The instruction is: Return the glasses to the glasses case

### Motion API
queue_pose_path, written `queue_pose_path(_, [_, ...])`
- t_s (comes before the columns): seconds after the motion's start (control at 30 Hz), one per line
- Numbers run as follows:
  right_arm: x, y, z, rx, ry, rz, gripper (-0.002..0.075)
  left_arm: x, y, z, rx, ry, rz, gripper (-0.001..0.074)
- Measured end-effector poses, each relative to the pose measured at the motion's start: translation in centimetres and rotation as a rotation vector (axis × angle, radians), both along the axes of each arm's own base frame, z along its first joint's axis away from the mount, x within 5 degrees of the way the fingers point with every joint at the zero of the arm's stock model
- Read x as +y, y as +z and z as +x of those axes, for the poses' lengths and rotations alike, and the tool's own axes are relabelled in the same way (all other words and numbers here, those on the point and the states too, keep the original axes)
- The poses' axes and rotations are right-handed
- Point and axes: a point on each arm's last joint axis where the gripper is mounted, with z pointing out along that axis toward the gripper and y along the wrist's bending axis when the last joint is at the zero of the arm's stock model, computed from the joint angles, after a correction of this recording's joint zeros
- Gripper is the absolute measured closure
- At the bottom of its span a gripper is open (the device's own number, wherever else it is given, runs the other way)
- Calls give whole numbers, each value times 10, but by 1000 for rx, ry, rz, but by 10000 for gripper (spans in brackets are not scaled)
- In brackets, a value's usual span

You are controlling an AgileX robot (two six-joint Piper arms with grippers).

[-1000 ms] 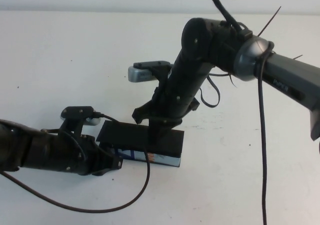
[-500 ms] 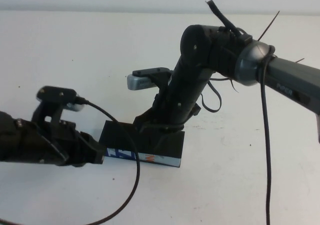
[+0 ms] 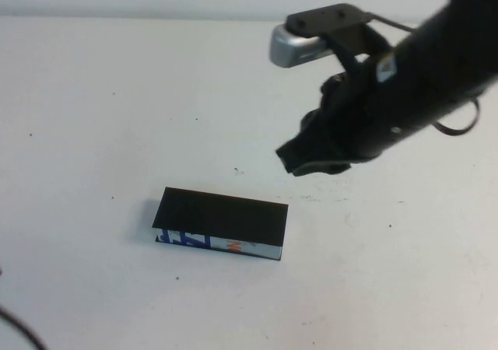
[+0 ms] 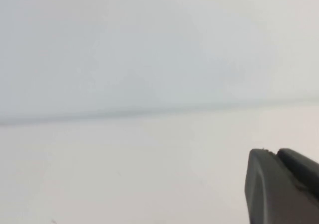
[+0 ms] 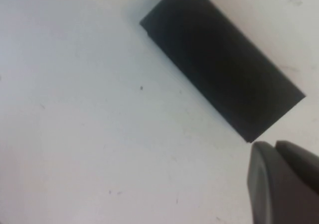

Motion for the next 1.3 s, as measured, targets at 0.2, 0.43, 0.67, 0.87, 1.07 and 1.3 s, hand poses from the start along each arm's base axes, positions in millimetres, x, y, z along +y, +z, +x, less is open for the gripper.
queue_pose_path(0.2, [-52, 10, -63, -250, -109, 183, 737, 27, -28, -46, -231, 143, -97, 738])
queue_pose_path(0.43, [-105, -8, -125, -484, -201, 357, 737, 35, -71, -54, -257, 203, -113, 738])
queue_pose_path(0.67, [-123, -29, -146, -545, -232, 405, 737, 34, -86, -51, -211, 195, -103, 738])
queue_pose_path(0.87, [-126, -58, -142, -571, -291, 426, 737, 34, -86, -52, -213, 197, -104, 738])
queue_pose_path(1.07, [-128, -88, -144, -499, -339, 423, 737, 34, -86, -52, -213, 197, -104, 738])
queue_pose_path(1.3, [-129, -96, -145, -498, -326, 391, 737, 34, -86, -52, -213, 197, -104, 738])
